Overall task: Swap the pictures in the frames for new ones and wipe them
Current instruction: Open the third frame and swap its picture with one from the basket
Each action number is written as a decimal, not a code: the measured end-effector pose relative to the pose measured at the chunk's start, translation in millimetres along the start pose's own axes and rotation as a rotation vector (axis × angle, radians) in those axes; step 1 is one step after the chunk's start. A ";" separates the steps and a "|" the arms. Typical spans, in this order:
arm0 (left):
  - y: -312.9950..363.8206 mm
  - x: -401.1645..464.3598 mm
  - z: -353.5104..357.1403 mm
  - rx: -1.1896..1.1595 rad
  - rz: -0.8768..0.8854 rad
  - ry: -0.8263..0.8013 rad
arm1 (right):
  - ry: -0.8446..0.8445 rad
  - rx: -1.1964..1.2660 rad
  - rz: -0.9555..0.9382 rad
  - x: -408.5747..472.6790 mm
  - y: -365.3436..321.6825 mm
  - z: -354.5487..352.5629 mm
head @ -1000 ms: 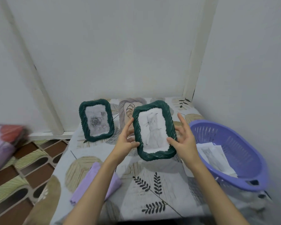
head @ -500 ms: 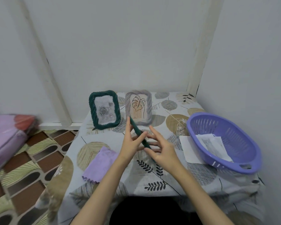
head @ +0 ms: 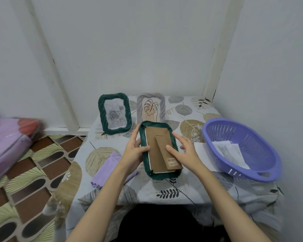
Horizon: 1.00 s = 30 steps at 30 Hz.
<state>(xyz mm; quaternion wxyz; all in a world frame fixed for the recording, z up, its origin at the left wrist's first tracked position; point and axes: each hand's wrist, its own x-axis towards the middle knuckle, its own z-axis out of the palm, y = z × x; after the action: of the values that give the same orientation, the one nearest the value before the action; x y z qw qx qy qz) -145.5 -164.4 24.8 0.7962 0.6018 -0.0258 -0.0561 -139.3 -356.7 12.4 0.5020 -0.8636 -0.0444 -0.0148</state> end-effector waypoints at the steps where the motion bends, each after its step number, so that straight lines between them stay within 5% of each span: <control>1: -0.7 -0.4 -1.0 -0.009 -0.003 -0.021 | -0.026 0.021 0.019 0.3 2.1 2.6; 6: -17.3 3.1 -1.8 0.075 -0.017 -0.003 | -0.084 -0.025 0.109 -8.1 13.2 15.3; 11: -42.1 7.6 -10.7 0.556 -0.046 0.065 | -0.091 -0.308 0.147 -12.3 32.0 34.7; 15: -57.6 9.2 -15.3 0.900 -0.051 0.013 | -0.030 -0.699 0.068 -16.0 37.6 40.9; 19: -73.0 13.9 -17.3 1.226 -0.098 -0.056 | -0.004 -0.826 0.055 -20.8 49.4 47.7; 26: -77.2 19.5 -23.6 1.162 0.063 0.067 | 0.058 -0.753 0.080 -8.7 45.0 43.5; 30: -78.7 22.9 -24.5 1.373 0.055 0.087 | 0.062 -0.753 0.088 2.2 40.3 38.1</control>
<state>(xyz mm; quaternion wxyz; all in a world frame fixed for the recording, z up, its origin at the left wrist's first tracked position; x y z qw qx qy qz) -124.8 -164.9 -58.2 0.2360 0.9708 -0.0387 0.0174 -134.1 -343.2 -41.2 0.1506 -0.9879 0.0166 -0.0344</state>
